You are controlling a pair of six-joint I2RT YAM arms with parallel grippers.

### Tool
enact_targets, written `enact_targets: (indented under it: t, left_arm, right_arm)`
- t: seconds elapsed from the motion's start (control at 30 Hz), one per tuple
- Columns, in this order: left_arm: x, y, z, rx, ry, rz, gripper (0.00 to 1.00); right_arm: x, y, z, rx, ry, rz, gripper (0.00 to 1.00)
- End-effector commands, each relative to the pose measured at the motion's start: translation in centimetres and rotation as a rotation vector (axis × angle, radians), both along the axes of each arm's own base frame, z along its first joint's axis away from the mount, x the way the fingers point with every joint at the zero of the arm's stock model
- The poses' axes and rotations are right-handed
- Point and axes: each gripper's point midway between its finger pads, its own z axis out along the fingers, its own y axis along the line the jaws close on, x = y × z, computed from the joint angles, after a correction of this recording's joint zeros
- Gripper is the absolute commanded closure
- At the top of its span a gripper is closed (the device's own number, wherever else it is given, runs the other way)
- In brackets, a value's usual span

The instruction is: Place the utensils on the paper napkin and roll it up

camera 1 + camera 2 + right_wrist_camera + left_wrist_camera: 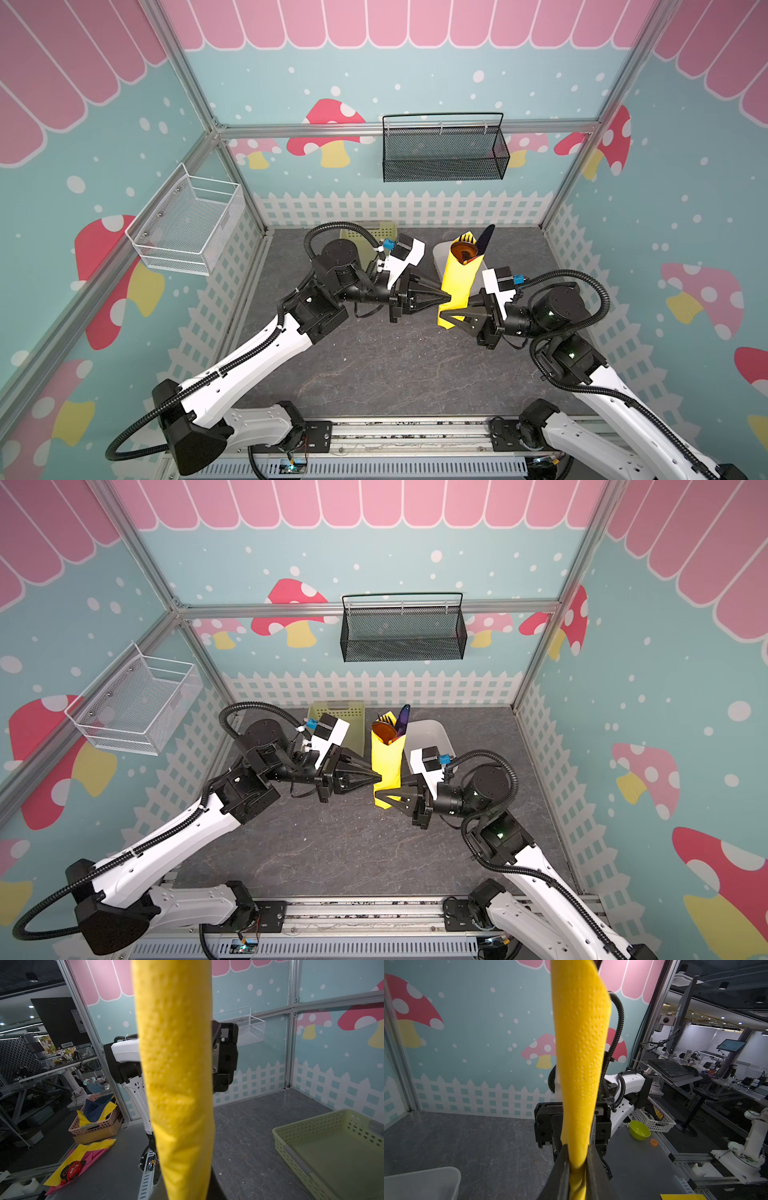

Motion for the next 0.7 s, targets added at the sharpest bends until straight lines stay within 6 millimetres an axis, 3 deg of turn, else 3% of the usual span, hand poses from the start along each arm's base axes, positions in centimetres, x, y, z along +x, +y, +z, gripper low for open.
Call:
enact_targets:
  t: [0.0,0.37,0.5,0.67]
  left_arm:
    - [-0.3,0.6,0.3,0.010,-0.027,0.015,0.81]
    - [0.3,0.6,-0.1,0.040,-0.030,0.054,0.97]
    - [0.8,0.6,0.0,0.038,-0.040,0.083,1.00]
    - [1.5,1.0,0.7,0.019,-0.057,0.120,1.00]
  right_arm:
    - [-0.2,-0.6,2.5,0.045,-0.087,-0.033,1.00]
    - [0.0,-0.6,2.2,0.040,-0.081,-0.044,1.00]
    - [0.2,-0.7,1.9,0.034,-0.075,-0.058,0.89]
    - [0.4,-0.7,1.5,0.025,-0.066,-0.065,0.67]
